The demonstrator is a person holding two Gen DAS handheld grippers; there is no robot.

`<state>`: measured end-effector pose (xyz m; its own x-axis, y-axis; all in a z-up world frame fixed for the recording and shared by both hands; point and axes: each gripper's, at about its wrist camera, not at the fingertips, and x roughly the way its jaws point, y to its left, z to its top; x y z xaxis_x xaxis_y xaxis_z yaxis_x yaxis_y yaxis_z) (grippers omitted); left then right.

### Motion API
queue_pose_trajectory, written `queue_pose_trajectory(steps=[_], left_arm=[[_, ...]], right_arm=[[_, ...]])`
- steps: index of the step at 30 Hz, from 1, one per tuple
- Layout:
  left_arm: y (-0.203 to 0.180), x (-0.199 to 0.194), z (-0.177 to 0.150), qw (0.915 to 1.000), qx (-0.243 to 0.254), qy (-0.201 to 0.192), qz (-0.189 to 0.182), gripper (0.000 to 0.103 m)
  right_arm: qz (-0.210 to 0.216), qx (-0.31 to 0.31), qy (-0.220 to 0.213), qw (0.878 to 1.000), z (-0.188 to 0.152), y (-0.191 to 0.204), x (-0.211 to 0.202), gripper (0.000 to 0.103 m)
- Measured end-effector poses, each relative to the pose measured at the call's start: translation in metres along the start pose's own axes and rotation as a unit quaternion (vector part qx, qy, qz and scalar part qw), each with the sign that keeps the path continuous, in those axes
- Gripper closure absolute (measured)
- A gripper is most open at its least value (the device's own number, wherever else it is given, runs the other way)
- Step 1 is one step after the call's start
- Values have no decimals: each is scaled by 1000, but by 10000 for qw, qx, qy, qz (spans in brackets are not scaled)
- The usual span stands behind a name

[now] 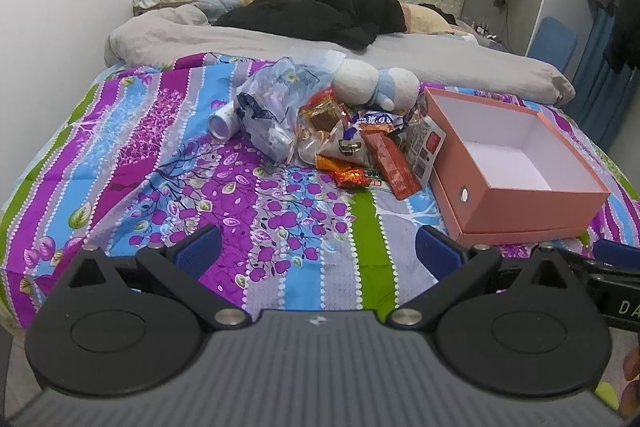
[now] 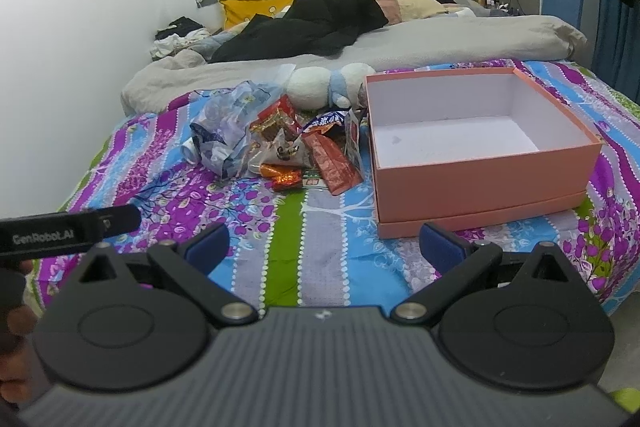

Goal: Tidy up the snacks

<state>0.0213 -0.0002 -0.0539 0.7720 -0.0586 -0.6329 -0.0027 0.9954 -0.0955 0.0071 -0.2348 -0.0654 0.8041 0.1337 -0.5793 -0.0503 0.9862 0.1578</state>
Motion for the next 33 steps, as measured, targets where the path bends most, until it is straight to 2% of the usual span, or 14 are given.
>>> queue_pose_trajectory(steps=[7, 11, 14, 19, 21, 26, 33], left_arm=[[8, 31, 1, 9997, -24, 206, -109, 0], [10, 56, 4, 9993, 30, 331, -150, 0], [13, 75, 8, 9990, 79, 384, -225, 0], [22, 113, 16, 9979, -29, 499, -402, 0], [26, 128, 21, 9974, -104, 538, -468, 0], [32, 162, 35, 9957, -229, 635, -630, 0], [35, 215, 53, 9904, -457, 810, -1022, 0]], right_arm=[[9, -12, 37, 10000, -1, 0, 20, 0], [-139, -181, -82, 9997, -3, 2, 33, 0], [-94, -162, -106, 9998, -2, 0, 45, 0], [-11, -432, -73, 9990, 3, 8, 73, 14], [29, -524, -44, 9986, 5, 12, 85, 25], [34, -852, -24, 9964, 9, 26, 114, 36], [2, -1232, 116, 9923, 14, 38, 163, 45]])
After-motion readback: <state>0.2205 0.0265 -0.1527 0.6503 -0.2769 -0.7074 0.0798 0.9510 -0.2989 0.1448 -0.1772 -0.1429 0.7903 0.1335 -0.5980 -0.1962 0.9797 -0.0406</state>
